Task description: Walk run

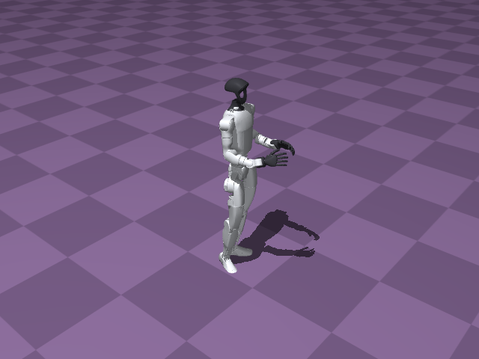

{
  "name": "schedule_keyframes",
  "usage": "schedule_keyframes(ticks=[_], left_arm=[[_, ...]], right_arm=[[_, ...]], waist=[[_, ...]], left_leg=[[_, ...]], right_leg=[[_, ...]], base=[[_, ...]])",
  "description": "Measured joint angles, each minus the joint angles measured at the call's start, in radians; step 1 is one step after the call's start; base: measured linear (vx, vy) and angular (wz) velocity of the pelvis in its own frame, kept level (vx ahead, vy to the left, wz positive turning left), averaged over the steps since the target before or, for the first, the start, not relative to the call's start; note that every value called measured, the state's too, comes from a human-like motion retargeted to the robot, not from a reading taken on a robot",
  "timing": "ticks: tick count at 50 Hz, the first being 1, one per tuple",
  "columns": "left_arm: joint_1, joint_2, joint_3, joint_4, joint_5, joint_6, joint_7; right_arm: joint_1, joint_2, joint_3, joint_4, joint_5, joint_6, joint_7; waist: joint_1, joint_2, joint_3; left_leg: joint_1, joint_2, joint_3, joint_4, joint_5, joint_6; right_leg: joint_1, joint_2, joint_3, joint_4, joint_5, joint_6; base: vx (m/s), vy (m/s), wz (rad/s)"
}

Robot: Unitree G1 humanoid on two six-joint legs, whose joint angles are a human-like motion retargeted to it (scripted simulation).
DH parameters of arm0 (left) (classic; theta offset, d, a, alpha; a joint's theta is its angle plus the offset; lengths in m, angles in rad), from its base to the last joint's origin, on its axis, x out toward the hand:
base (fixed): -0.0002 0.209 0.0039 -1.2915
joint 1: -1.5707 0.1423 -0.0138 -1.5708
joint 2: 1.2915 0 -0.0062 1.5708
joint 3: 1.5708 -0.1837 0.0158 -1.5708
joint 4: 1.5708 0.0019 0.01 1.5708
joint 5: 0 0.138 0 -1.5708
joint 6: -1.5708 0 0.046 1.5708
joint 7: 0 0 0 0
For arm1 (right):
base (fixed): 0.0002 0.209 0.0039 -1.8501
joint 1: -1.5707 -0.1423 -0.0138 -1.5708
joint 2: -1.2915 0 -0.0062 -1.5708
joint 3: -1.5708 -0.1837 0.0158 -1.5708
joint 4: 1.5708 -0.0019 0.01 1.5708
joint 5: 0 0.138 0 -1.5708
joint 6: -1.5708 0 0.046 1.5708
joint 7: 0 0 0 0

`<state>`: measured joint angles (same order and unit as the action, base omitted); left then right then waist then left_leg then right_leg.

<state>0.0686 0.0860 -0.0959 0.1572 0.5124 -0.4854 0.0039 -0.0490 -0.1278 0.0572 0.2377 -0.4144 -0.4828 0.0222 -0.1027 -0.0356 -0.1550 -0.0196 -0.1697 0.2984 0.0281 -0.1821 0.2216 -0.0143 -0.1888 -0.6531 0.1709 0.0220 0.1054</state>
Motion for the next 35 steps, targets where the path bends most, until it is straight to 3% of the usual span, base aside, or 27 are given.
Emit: schedule_keyframes(ticks=[6,13,23,27,32,35], left_arm=[[-0.002,0.019,0.016,-0.031,0.022,-0.069,-0.021],[0.007,0.037,0.011,-0.039,-0.148,-0.125,-0.113],[0.027,0.047,0.021,-0.015,-0.330,-0.185,-0.276],[0.031,0.052,0.026,0.006,-0.369,-0.158,-0.252],[0.023,0.049,0.028,0.019,-0.360,-0.051,-0.150],[0.025,0.036,0.017,0.017,-0.332,0.014,-0.165]], right_arm=[[0.026,-0.003,-0.029,0.000,0.134,-0.107,0.116],[0.066,0.052,-0.026,0.024,0.431,-0.163,0.264],[0.044,0.060,0.014,0.052,0.396,-0.189,0.295],[0.035,0.057,0.015,0.060,0.341,-0.248,0.205],[0.051,0.056,0.012,0.064,0.288,-0.299,0.058],[0.059,0.059,0.019,0.063,0.249,-0.303,0.007]], waist=[[0.008,-0.003,0.003],[0.007,0.001,0.006],[0.003,-0.007,0.032],[-0.002,-0.016,0.042],[0.003,-0.030,0.056],[0.000,-0.039,0.065]], left_leg=[[-0.003,-0.002,-0.004,0.002,0.000,0.002],[-0.007,0.000,-0.012,0.003,0.003,0.004],[-0.018,0.016,0.000,0.004,0.005,0.007],[-0.027,0.021,0.003,0.001,0.007,0.007],[-0.043,0.025,0.005,0.001,0.011,0.004],[-0.051,0.027,0.010,0.000,0.013,0.002]], right_leg=[[0.001,-0.003,-0.007,-0.001,0.005,0.002],[0.002,-0.005,-0.016,0.004,0.012,0.004],[-0.016,-0.001,-0.021,0.024,0.014,-0.021],[-0.020,0.003,-0.044,0.016,0.011,-0.027],[-0.022,0.007,-0.058,-0.011,0.017,-0.018],[-0.028,0.009,-0.046,-0.025,0.027,-0.006]], base=[[0.00,0.00,0.00],[0.00,0.00,0.00],[-0.04,-0.02,-0.06],[-0.08,-0.04,-0.05],[-0.07,-0.06,-0.01],[-0.09,-0.06,-0.06]])
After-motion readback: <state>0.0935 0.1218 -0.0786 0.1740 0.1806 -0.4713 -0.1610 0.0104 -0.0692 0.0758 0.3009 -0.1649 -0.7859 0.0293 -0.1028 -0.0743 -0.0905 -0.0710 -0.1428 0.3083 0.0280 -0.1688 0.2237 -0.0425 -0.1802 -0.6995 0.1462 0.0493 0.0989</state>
